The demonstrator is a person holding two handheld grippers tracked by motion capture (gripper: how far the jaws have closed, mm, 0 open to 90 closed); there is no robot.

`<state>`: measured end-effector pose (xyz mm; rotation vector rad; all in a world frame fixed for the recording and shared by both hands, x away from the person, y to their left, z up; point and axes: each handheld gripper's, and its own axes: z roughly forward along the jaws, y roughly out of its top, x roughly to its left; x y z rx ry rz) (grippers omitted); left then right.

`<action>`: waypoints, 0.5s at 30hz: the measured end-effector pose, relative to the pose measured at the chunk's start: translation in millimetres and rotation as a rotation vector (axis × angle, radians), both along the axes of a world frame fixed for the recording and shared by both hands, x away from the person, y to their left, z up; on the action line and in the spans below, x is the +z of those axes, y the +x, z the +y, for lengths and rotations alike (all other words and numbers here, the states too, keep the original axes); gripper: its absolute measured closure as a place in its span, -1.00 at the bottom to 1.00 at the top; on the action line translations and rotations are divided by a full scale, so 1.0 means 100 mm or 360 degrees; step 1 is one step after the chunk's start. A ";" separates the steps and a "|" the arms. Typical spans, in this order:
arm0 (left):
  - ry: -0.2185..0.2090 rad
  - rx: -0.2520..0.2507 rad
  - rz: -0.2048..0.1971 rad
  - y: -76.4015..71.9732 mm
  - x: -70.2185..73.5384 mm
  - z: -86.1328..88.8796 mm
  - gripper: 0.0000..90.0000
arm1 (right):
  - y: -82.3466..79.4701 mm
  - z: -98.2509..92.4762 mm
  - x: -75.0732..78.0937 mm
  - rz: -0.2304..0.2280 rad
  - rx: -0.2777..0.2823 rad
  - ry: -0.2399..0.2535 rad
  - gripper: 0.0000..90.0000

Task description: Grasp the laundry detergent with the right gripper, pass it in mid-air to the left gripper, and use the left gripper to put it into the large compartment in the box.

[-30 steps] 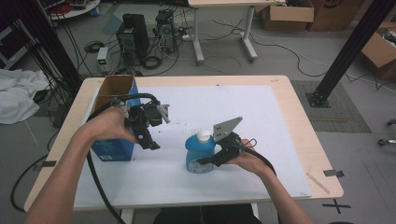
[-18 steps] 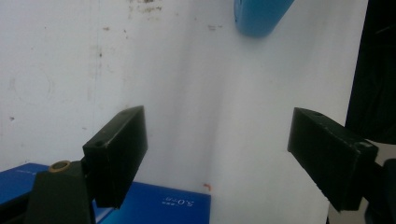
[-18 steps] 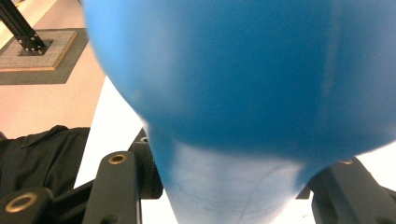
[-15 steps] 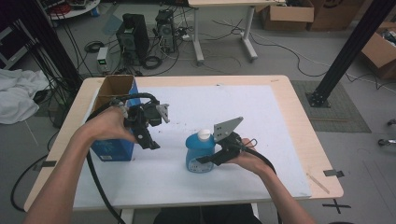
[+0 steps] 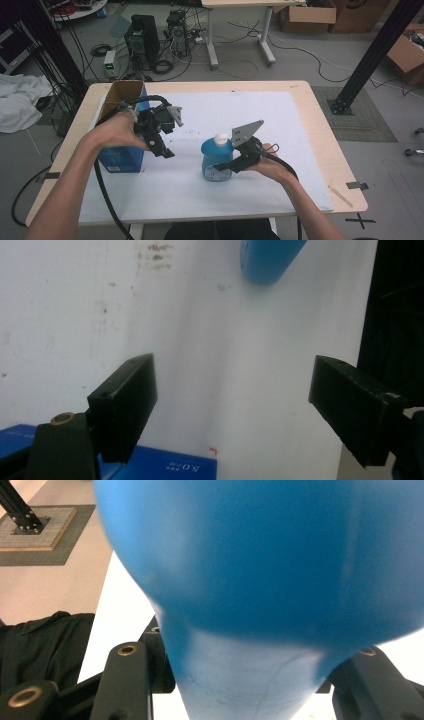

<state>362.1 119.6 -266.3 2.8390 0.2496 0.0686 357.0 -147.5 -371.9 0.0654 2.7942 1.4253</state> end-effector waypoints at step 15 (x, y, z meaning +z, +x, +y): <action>-0.0166 -0.0025 -0.0001 0.13 0.39 -0.26 -0.59 | 0.21 -0.07 0.40 -0.0045 0.0001 0.0026 0.03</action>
